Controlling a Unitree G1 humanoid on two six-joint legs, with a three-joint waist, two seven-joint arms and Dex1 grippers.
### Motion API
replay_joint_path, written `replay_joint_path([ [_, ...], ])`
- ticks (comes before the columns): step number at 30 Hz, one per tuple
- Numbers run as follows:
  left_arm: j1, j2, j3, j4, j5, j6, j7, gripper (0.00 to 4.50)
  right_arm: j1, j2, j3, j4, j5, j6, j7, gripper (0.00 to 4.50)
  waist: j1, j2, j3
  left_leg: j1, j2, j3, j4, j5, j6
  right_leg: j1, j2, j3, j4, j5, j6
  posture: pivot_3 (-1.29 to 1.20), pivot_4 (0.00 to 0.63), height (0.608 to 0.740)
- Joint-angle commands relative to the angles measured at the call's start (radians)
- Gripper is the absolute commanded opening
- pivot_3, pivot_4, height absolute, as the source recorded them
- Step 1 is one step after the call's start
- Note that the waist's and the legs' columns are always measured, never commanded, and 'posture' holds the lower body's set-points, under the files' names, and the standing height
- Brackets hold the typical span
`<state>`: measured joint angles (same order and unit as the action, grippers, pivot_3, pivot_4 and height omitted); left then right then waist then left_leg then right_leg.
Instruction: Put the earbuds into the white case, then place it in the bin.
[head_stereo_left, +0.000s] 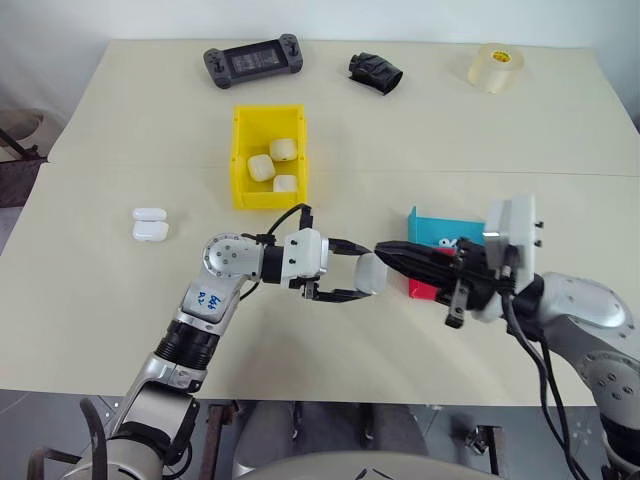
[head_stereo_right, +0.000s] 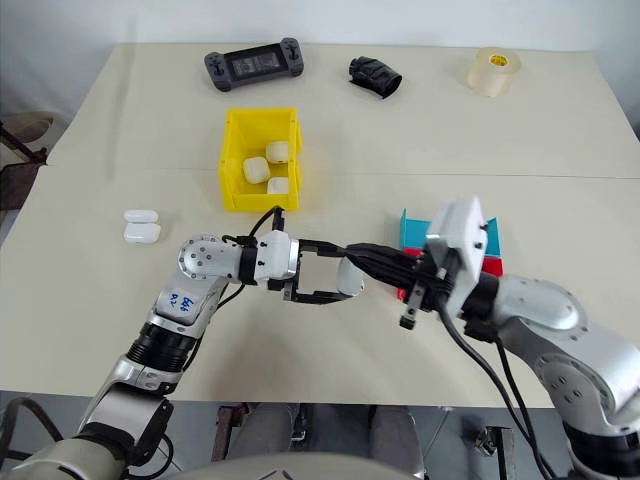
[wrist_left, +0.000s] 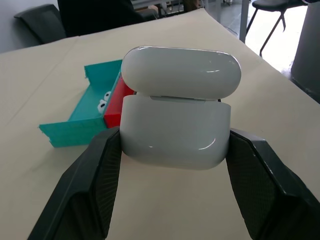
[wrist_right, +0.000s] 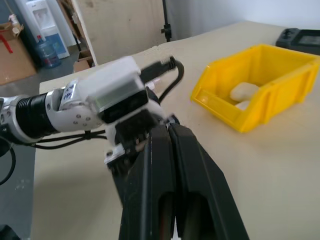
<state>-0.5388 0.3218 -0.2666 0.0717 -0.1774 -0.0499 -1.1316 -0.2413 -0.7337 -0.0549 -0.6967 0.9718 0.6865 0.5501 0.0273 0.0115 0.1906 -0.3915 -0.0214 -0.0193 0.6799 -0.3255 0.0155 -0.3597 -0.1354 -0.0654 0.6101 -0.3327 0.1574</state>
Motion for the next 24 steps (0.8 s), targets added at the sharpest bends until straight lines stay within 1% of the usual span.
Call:
replay_joint_path([
  [1,-0.016,-0.009,-0.003,-0.058,-0.015,-0.002,0.018,2.77,0.008,0.008,0.034,0.001,-0.014,0.021,0.01,0.05,0.0,0.0,0.0,0.0,0.0,0.0,0.0,0.0,0.0,0.0,0.0,0.0,0.0,0.0,0.0,0.0,0.15,0.74],
  [4,-0.018,-0.013,0.019,-0.06,-0.026,-0.005,0.04,2.77,0.065,-0.006,0.014,0.015,-0.048,-0.004,0.049,0.05,0.0,0.0,0.0,0.0,0.0,0.0,0.0,0.0,0.0,0.0,0.0,-0.001,0.0,0.0,0.0,0.0,0.15,0.74],
  [8,-0.01,-0.006,0.042,-0.052,-0.038,-0.021,0.054,2.77,0.144,-0.017,-0.052,0.033,-0.072,-0.051,0.107,0.05,-0.001,0.0,0.0,0.0,-0.001,0.001,0.0,0.0,0.0,0.0,0.001,0.0,0.001,0.0,0.0,0.0,0.15,0.74],
  [10,0.008,-0.001,0.076,-0.055,-0.077,0.019,0.063,2.77,0.204,-0.001,-0.113,0.042,-0.051,-0.087,0.147,0.05,0.0,0.0,0.0,0.0,-0.001,0.001,0.0,0.0,0.0,0.0,0.002,0.0,0.001,0.0,0.0,0.0,0.15,0.74],
  [12,0.026,-0.006,0.136,-0.061,-0.117,0.06,0.116,2.77,0.276,0.017,-0.162,0.035,-0.043,-0.153,0.228,0.05,-0.001,0.0,0.0,0.001,0.0,0.001,0.0,0.0,0.0,0.0,0.002,0.0,0.001,0.0,0.0,0.0,0.15,0.74],
  [14,0.046,-0.015,0.196,-0.078,-0.136,0.108,0.205,2.77,0.334,0.024,-0.217,0.026,0.033,-0.134,0.241,0.05,-0.001,0.0,0.0,0.001,0.0,0.001,0.0,0.0,0.0,0.0,0.002,0.0,0.001,0.0,0.0,0.0,0.15,0.74],
  [16,0.065,-0.024,0.25,-0.094,-0.151,0.136,0.281,2.77,0.374,0.027,-0.257,0.024,0.031,-0.14,0.229,0.42,-0.002,0.0,0.0,0.001,0.001,0.001,0.0,0.0,0.0,0.0,0.001,0.0,0.002,0.0,0.0,0.0,0.15,0.74],
  [17,0.073,-0.032,0.28,-0.104,-0.15,0.151,0.335,2.77,0.395,0.025,-0.268,0.026,-0.016,-0.175,0.247,0.64,-0.002,0.0,0.0,0.001,0.001,0.001,0.001,0.0,0.0,0.0,0.001,0.0,0.002,0.0,0.0,0.0,0.15,0.74],
  [19,0.076,-0.045,0.332,-0.114,-0.14,0.187,0.44,2.77,0.429,0.022,-0.296,0.03,-0.05,-0.206,0.272,1.27,-0.001,0.0,0.0,0.002,0.001,0.001,0.001,0.0,0.0,0.001,0.001,0.001,0.003,0.0,0.0,0.0,0.15,0.74],
  [22,0.052,-0.047,0.366,-0.103,-0.053,0.262,0.625,2.77,0.449,0.029,-0.34,0.054,-0.099,-0.255,0.273,2.32,0.0,-0.001,0.0,0.002,0.0,0.002,0.001,0.0,-0.001,0.001,0.001,0.001,0.003,0.0,0.0,0.0,0.15,0.74],
  [24,0.02,-0.042,0.369,-0.066,-0.005,0.218,0.685,2.77,0.452,0.042,-0.384,0.082,-0.118,-0.282,0.251,3.01,0.004,-0.001,0.0,0.002,0.0,0.002,0.001,0.0,-0.001,0.001,0.001,0.001,0.003,0.0,0.0,0.0,0.15,0.74],
])
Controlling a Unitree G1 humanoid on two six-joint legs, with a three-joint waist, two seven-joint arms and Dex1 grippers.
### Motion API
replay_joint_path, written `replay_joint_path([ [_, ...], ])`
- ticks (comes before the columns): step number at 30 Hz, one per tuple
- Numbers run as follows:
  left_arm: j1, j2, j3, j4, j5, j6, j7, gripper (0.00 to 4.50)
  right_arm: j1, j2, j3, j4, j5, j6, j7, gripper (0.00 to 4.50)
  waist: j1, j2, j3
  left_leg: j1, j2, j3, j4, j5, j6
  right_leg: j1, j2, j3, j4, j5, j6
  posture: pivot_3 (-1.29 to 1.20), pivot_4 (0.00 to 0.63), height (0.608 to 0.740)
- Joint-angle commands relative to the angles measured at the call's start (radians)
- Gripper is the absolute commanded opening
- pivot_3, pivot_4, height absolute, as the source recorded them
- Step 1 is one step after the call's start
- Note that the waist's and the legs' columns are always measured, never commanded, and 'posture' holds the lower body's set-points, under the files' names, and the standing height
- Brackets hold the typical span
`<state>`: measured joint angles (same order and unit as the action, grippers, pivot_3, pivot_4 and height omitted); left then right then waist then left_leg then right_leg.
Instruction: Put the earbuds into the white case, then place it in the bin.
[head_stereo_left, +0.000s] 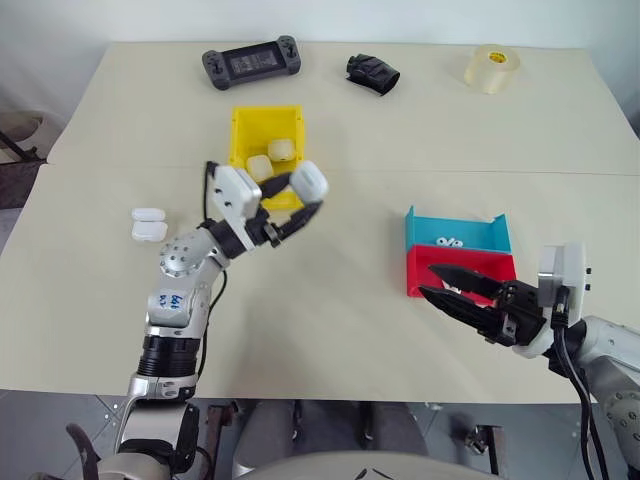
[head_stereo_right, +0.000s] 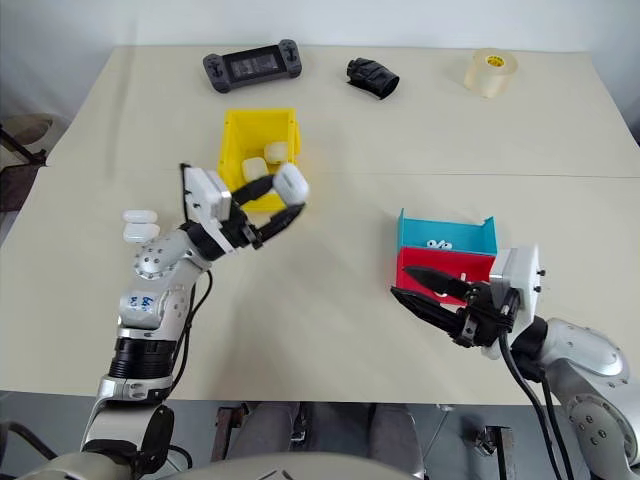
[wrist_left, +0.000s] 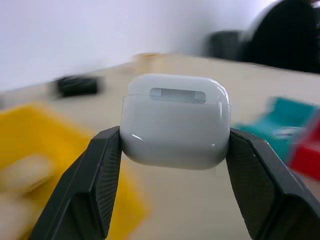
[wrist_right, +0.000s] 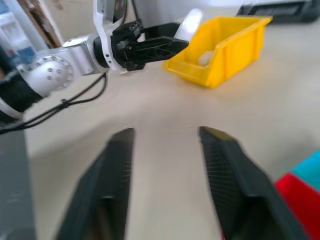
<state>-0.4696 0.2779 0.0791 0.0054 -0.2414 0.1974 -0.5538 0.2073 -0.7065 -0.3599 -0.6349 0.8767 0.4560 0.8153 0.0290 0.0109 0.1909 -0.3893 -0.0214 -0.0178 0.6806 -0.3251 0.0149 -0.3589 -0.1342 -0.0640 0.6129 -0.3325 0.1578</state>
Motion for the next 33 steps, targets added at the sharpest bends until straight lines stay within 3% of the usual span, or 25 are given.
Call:
replay_joint_path([
  [1,-0.077,-0.005,0.03,0.03,0.069,-0.05,0.139,2.77,0.006,0.02,-0.092,0.03,-0.043,-0.068,-0.02,3.35,0.004,-0.001,0.0,0.0,-0.001,0.0,0.0,0.0,0.0,0.0,0.0,0.0,0.0,0.0,0.0,0.0,0.15,0.74],
  [4,-0.141,-0.006,0.031,0.101,0.092,-0.08,0.18,2.77,0.013,0.03,-0.09,0.027,-0.06,-0.079,-0.023,4.38,0.012,-0.001,0.0,0.0,-0.002,0.0,0.0,0.0,0.0,0.0,0.0,0.0,-0.001,0.0,0.001,0.0,0.15,0.74],
  [5,-0.159,-0.008,0.031,0.124,0.092,-0.091,0.185,2.77,0.014,0.033,-0.087,0.021,-0.059,-0.077,-0.026,4.48,0.013,-0.001,0.0,0.0,-0.002,0.001,0.0,0.0,0.0,0.0,0.0,0.0,0.0,0.0,0.001,0.0,0.15,0.74],
  [13,-0.278,-0.004,0.006,0.291,0.137,-0.063,0.226,2.77,0.01,0.062,-0.051,-0.02,-0.068,-0.08,-0.058,4.48,0.016,-0.001,0.0,0.0,-0.003,0.001,0.0,0.0,0.0,-0.001,0.001,0.0,0.0,0.0,0.001,0.0,0.15,0.74],
  [18,-0.279,-0.011,-0.008,0.264,0.133,-0.033,0.227,4.37,0.005,0.078,-0.044,-0.021,-0.072,-0.089,-0.069,4.5,0.017,-0.002,0.001,0.0,-0.003,0.001,0.0,0.0,-0.001,-0.001,0.001,0.0,0.0,0.0,0.001,0.0,0.15,0.74],
  [26,-0.087,0.087,-0.01,-0.027,-0.018,-0.029,-0.041,4.49,-0.016,0.084,-0.019,0.028,-0.098,-0.11,-0.027,4.5,0.0,-0.001,0.0,0.0,-0.001,0.001,0.0,0.0,-0.001,-0.001,0.001,0.0,0.0,0.0,0.001,0.0,0.15,0.74],
  [28,-0.026,0.144,0.001,-0.076,-0.033,-0.047,-0.102,4.49,-0.028,0.078,-0.017,0.052,-0.104,-0.118,-0.008,4.5,-0.004,-0.001,0.0,0.001,-0.001,0.001,0.0,0.001,-0.001,-0.001,0.001,0.0,0.001,0.0,0.001,0.0,0.15,0.74],
  [32,0.177,0.3,0.131,-0.137,-0.267,-0.025,-0.408,4.49,-0.071,0.046,-0.017,0.126,-0.118,-0.129,0.054,4.5,-0.024,-0.001,0.0,0.003,0.001,0.003,-0.003,0.001,-0.002,-0.001,0.001,0.002,0.001,0.0,-0.001,0.0,0.15,0.74],
  [33,0.21,0.346,0.142,-0.132,-0.259,-0.01,-0.427,4.49,-0.081,0.036,-0.016,0.138,-0.124,-0.133,0.067,4.5,-0.025,-0.001,0.0,0.003,0.003,0.003,-0.003,0.001,-0.002,-0.001,0.001,0.002,0.001,-0.001,-0.001,0.0,0.15,0.74],
])
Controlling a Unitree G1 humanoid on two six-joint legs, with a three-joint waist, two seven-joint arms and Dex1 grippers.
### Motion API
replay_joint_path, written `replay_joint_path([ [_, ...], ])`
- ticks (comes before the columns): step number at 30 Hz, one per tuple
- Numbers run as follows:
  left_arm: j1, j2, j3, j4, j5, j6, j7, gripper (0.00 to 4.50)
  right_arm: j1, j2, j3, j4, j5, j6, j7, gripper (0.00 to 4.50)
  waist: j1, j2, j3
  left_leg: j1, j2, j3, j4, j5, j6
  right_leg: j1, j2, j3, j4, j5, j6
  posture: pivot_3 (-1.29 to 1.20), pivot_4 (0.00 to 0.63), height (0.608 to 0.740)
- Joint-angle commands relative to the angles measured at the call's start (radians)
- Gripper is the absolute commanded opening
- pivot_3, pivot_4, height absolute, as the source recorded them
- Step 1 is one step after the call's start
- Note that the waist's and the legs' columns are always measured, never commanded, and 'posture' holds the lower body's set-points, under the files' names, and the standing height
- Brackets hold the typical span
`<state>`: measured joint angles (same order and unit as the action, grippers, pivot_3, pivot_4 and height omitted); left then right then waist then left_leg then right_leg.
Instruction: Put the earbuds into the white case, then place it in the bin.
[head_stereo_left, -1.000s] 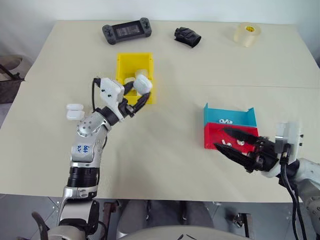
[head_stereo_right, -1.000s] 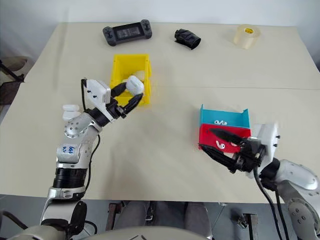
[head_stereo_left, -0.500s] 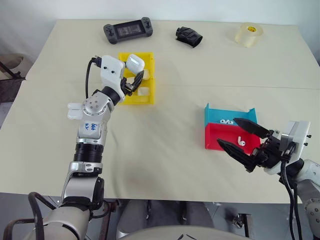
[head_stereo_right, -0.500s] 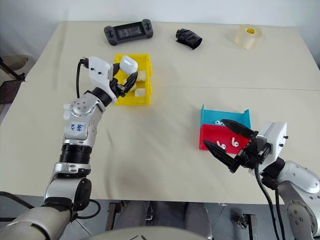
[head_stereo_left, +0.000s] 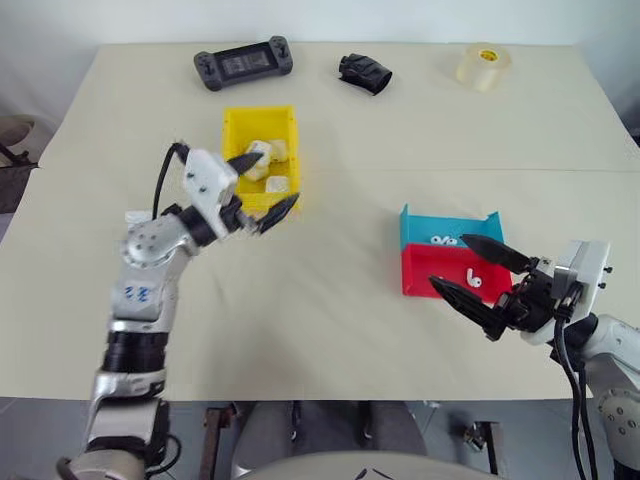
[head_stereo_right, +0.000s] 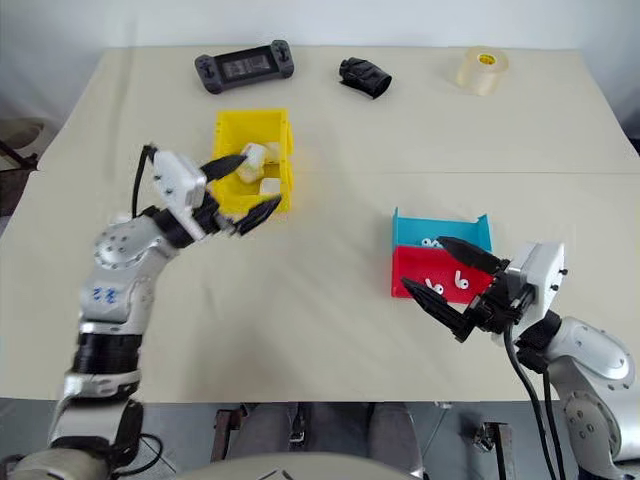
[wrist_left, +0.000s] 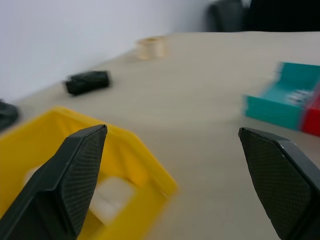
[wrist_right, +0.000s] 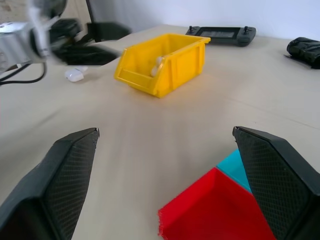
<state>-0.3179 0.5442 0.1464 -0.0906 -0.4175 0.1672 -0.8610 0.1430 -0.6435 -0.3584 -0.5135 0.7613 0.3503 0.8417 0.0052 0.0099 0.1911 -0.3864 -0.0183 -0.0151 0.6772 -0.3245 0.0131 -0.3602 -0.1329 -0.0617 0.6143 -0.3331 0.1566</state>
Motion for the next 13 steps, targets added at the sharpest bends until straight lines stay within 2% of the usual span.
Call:
replay_joint_path([
  [1,0.082,0.115,0.088,-0.029,-0.083,0.045,-0.126,4.49,-0.028,-0.037,-0.018,0.028,-0.01,-0.027,0.053,4.5,-0.002,0.0,0.0,0.0,0.0,-0.001,0.0,0.0,0.0,0.0,0.0,0.0,0.0,0.0,0.0,0.0,0.15,0.74],
  [5,0.134,0.185,0.133,0.01,-0.043,0.033,-0.112,4.49,-0.07,-0.086,-0.04,0.078,-0.004,-0.018,0.107,4.5,0.02,0.0,0.0,0.0,-0.001,-0.002,0.001,0.0,0.0,0.002,-0.002,-0.001,-0.001,0.0,0.0,0.0,0.15,0.74],
  [9,0.136,0.166,0.162,0.011,-0.063,0.003,-0.098,4.49,-0.075,-0.122,-0.063,0.132,-0.018,-0.024,0.151,4.5,0.025,0.0,0.0,-0.001,-0.002,-0.003,0.001,-0.001,0.001,0.002,-0.003,-0.001,-0.002,0.0,0.0,0.0,0.15,0.74],
  [13,0.137,0.141,0.147,-0.01,-0.017,-0.047,-0.052,4.49,-0.07,-0.116,-0.07,0.161,-0.031,-0.034,0.157,4.5,0.019,0.0,0.0,-0.001,-0.002,-0.002,0.001,-0.001,0.002,0.001,-0.003,-0.001,-0.001,0.0,0.0,0.0,0.15,0.74],
])
